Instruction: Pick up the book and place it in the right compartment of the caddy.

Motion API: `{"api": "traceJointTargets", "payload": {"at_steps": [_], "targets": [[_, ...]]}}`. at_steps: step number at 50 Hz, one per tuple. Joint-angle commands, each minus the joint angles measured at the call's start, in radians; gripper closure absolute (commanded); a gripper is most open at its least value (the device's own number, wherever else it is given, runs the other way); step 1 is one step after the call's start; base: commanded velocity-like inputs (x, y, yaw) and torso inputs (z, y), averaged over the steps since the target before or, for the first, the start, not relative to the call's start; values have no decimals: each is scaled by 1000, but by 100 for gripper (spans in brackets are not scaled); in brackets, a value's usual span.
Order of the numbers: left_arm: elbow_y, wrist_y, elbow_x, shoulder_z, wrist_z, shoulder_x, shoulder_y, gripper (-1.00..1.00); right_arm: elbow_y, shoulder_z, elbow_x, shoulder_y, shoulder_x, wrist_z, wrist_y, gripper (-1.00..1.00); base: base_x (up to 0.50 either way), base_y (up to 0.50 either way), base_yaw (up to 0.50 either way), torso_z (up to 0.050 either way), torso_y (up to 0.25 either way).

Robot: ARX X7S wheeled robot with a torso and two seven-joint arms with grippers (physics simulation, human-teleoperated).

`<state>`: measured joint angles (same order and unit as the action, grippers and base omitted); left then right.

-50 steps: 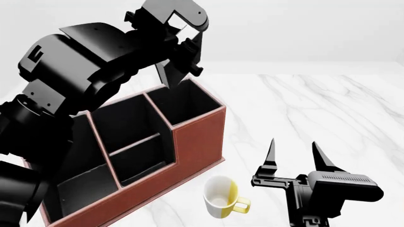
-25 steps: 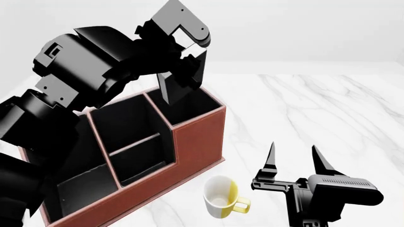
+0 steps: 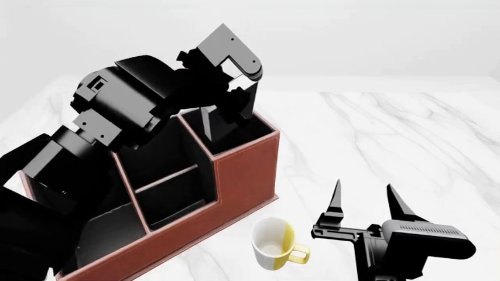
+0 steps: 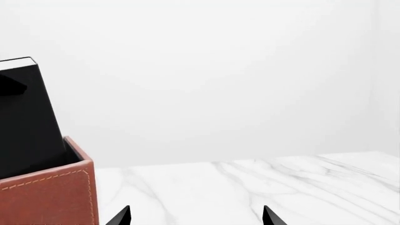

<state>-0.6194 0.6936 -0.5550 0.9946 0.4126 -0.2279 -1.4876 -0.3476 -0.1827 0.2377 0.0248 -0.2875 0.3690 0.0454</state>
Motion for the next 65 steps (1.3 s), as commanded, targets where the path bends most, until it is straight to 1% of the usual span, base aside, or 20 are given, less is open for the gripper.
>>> {"api": "traceJointTargets", "payload": {"at_steps": [1,11,19,20,25,28,29,32,37,39,40,41,42,43,46,51,54,56,62,65], "targets": [[-45,-48,38,-17,42,32,14,100,-3,15,-13,5,14,-16,14,-100,0,0,0,0,0],[-210,-178,84,0,48,86,45,100,-1,14,-8,4,11,-12,12,-100,0,0,0,0,2],[-450,-380,132,-11,-3,171,53,100,9,12,-7,3,11,-11,4,-100,0,0,0,0,1],[-486,-400,144,-7,-14,184,49,-100,10,12,-7,3,10,-11,3,-100,0,0,0,0,0],[-500,-414,149,-5,-22,180,41,-100,13,12,-5,5,9,-9,-2,-100,0,0,0,0,0],[-379,-379,119,-34,-65,127,61,-100,16,11,-6,6,9,-8,-6,-100,0,0,0,0,0],[-300,-365,65,-94,-108,92,79,-100,14,12,-6,7,9,-6,-7,-100,0,0,0,0,0],[-158,-342,29,-134,-182,28,135,-100,13,18,-9,2,10,5,-3,-100,0,0,0,0,0],[311,-273,-106,-287,-460,-139,313,-100,-9,27,-18,-2,6,25,4,-100,0,0,0,0,0],[438,-328,-96,-364,-634,-170,395,-100,-17,33,-26,-2,5,30,-17,-100,0,0,0,0,0],[574,-340,-143,-432,-735,-208,477,-100,-33,40,-42,-7,1,43,-16,-100,0,0,0,0,0],[581,-338,-145,-433,-737,-210,479,-100,-33,40,-42,-7,1,44,-16,-100,0,0,0,0,0],[717,-355,-179,-484,-817,-253,564,-100,-55,49,-39,-10,-6,44,-22,-100,0,0,0,0,0],[785,-360,-231,-520,-839,-273,608,-100,-73,53,-49,-12,-11,52,-16,-100,0,0,0,0,0],[1015,-443,-233,-595,-940,-351,771,-100,-151,81,-64,-17,-34,75,8,-100,0,0,0,0,0],[1218,-652,-182,-725,-1045,-383,1053,-100,-249,111,-99,3,-58,95,-21,-100,0,0,0,0,0],[1266,-809,-38,-783,-1076,-352,1210,-100,-293,118,-153,26,-67,112,-60,-100,0,0,0,0,0],[1287,-870,-22,-798,-1080,-344,1314,-100,-318,123,-179,42,-72,120,-82,-100,0,0,0,0,0],[1338,-1024,77,-836,-1075,-310,1466,-100,-411,154,-224,106,-84,144,-149,-100,0,0,0,0,0],[1367,-1021,71,-827,-1070,-321,1484,-100,-440,157,-243,135,-86,149,-182,-100,0,0,0,0,0]]}}
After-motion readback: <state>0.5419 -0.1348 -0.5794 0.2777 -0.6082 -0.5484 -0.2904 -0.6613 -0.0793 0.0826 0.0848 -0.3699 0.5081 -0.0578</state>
